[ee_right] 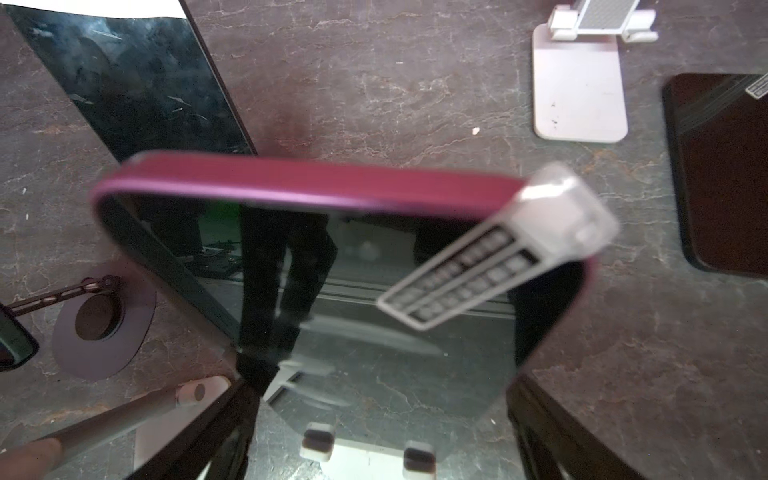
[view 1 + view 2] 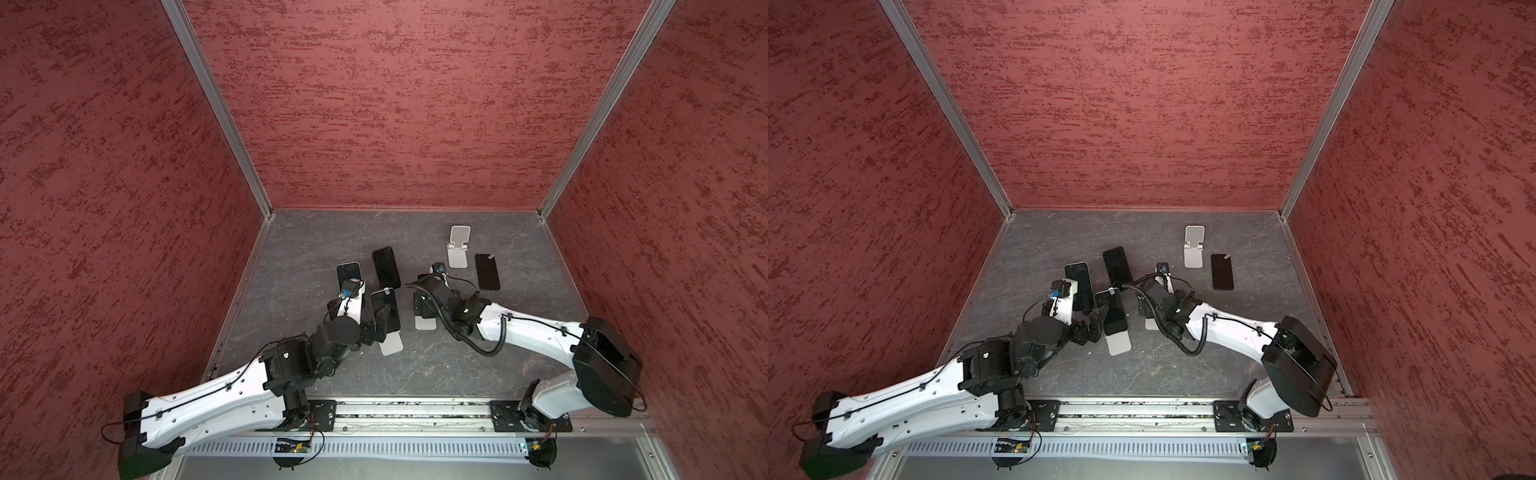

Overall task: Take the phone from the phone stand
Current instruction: 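Close the right gripper on the pink-edged phone and lift it off, then carry the pink-edged phone with the right gripper toward the far corner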

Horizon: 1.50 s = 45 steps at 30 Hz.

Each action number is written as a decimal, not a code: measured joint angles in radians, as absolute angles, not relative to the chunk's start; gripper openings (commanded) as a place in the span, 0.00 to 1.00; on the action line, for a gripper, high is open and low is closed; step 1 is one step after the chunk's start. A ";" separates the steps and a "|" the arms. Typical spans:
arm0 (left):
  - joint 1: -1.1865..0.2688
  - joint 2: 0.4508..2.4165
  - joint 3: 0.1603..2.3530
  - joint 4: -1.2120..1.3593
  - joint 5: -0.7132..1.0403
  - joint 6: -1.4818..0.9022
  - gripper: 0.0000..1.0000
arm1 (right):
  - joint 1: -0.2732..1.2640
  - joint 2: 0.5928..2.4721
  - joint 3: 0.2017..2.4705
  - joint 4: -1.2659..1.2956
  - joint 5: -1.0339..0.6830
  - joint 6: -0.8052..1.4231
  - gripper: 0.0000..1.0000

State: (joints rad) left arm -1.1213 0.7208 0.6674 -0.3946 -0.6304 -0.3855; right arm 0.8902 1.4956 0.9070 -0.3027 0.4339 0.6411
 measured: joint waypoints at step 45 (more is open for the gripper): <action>-1.022 0.732 0.651 -0.373 -0.508 -0.386 1.00 | 0.785 1.317 1.031 -0.476 0.435 0.409 0.65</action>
